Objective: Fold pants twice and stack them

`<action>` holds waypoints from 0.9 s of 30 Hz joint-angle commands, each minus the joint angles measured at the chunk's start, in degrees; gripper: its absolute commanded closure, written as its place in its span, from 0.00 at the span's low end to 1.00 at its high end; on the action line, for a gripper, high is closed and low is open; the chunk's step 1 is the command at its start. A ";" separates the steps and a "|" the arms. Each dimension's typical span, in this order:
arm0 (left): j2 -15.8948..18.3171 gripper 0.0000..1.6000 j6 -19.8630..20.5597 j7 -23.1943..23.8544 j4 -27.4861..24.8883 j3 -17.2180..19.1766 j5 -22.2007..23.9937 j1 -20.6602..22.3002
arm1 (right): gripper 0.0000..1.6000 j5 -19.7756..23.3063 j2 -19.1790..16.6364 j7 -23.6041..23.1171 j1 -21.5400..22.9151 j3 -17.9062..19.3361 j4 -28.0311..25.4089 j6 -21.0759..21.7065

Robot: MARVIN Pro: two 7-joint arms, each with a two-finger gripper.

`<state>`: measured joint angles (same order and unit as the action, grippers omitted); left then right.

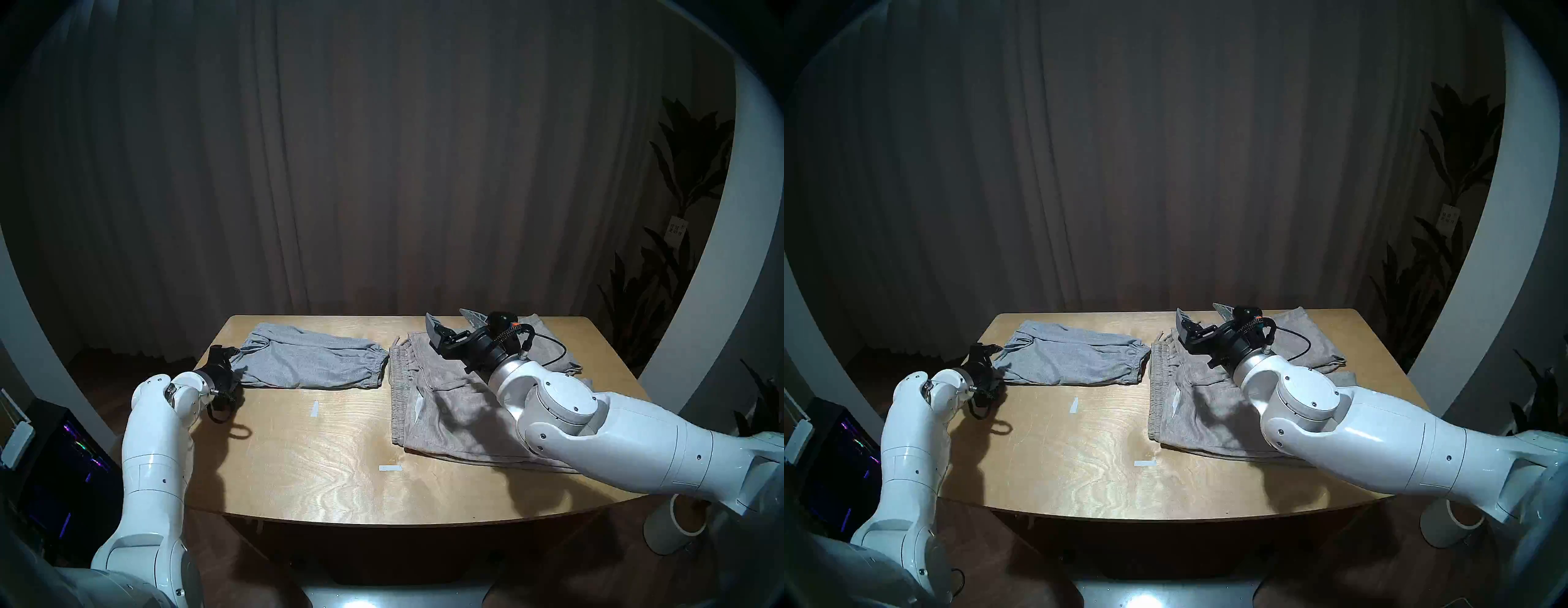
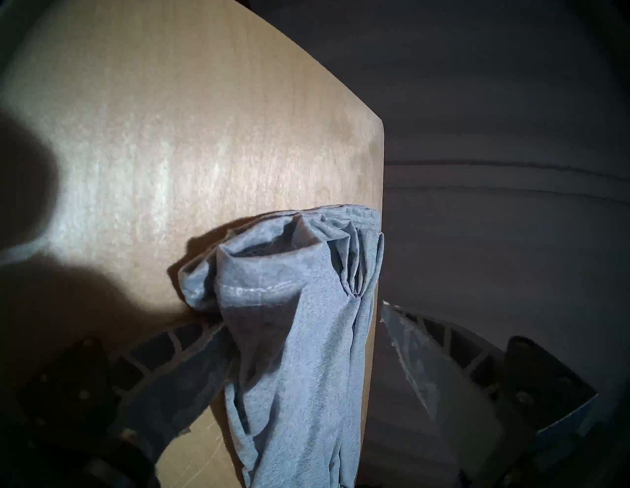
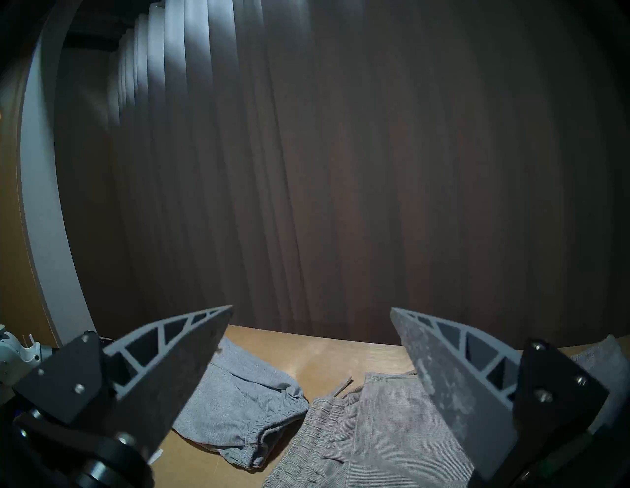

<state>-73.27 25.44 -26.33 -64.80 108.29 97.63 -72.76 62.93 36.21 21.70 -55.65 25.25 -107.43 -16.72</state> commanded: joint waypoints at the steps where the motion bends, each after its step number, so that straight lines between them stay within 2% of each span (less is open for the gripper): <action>1: -1.46 0.00 -0.08 1.15 5.76 -2.41 -1.19 0.89 | 0.00 -0.15 0.04 0.27 0.49 0.76 -0.83 -0.86; 19: -0.39 0.00 -0.09 2.46 8.34 -3.81 -2.67 0.89 | 0.00 -0.35 -0.25 0.95 0.31 0.63 -1.70 -1.40; 27: -0.31 0.00 -0.73 2.73 10.62 -4.79 -3.72 2.31 | 0.00 -0.44 -0.25 1.24 0.21 0.56 -1.76 -1.78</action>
<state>-72.51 25.35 -22.68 -59.25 105.14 95.37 -69.03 62.63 36.05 22.93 -55.71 25.21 -108.35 -17.60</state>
